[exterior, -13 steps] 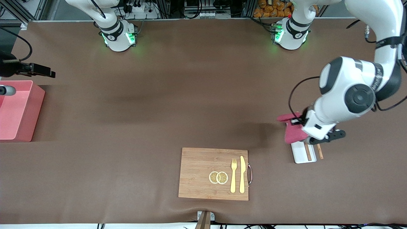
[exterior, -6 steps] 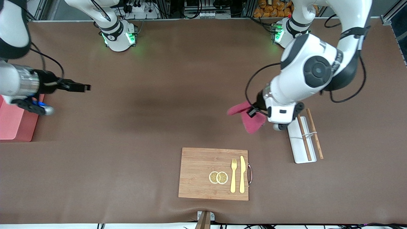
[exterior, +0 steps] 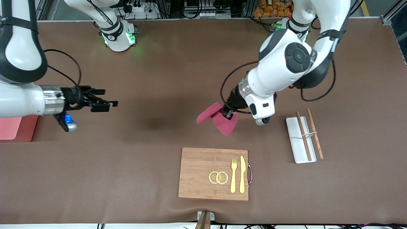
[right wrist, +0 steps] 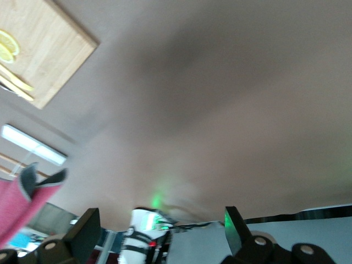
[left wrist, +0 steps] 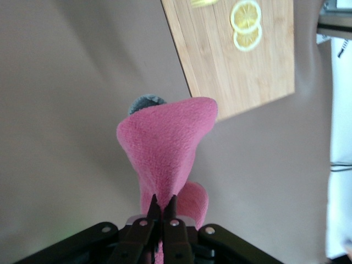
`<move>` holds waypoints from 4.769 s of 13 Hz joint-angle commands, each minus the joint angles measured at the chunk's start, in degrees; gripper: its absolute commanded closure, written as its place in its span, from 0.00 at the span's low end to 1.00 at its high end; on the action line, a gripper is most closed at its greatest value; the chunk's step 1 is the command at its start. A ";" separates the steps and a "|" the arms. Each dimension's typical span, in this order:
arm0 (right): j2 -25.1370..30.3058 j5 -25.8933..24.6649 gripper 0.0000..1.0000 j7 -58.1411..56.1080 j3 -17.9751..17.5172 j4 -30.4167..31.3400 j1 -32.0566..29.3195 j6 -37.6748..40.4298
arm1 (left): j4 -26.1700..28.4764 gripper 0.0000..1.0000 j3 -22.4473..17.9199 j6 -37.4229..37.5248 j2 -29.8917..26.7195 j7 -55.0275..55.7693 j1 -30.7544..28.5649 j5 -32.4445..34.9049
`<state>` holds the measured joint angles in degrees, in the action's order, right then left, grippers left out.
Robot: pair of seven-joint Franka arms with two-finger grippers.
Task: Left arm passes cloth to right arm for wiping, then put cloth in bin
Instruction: 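Lift the cloth with the left gripper while the right gripper reaches toward it, then grasp the cloth with the right gripper and release the left gripper, then carry the cloth with the right gripper while the left gripper withdraws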
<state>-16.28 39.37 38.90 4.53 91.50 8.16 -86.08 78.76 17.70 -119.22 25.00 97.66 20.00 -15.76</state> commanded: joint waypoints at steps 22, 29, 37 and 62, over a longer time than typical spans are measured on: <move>-9.39 2.20 1.00 13.21 0.31 -5.46 17.16 -19.21 | -1.42 1.00 -0.12 -16.49 7.34 14.93 9.97 -9.37; -8.77 -4.36 1.00 11.82 0.66 -3.78 14.79 -18.33 | -1.51 0.50 -0.12 -16.49 7.87 14.49 9.98 -9.37; -13.60 -23.99 1.00 -21.78 0.66 3.68 -3.46 -20.68 | -2.13 0.00 -0.74 3.77 -6.42 9.06 6.11 1.57; -9.94 -19.15 1.00 -19.56 0.57 -11.16 -1.74 2.65 | 5.00 0.00 -16.73 37.30 -26.50 -87.56 -22.98 15.06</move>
<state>-30.57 18.53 18.27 4.14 81.09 8.33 -88.82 82.39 0.74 -82.06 -0.49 10.12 -2.30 -1.23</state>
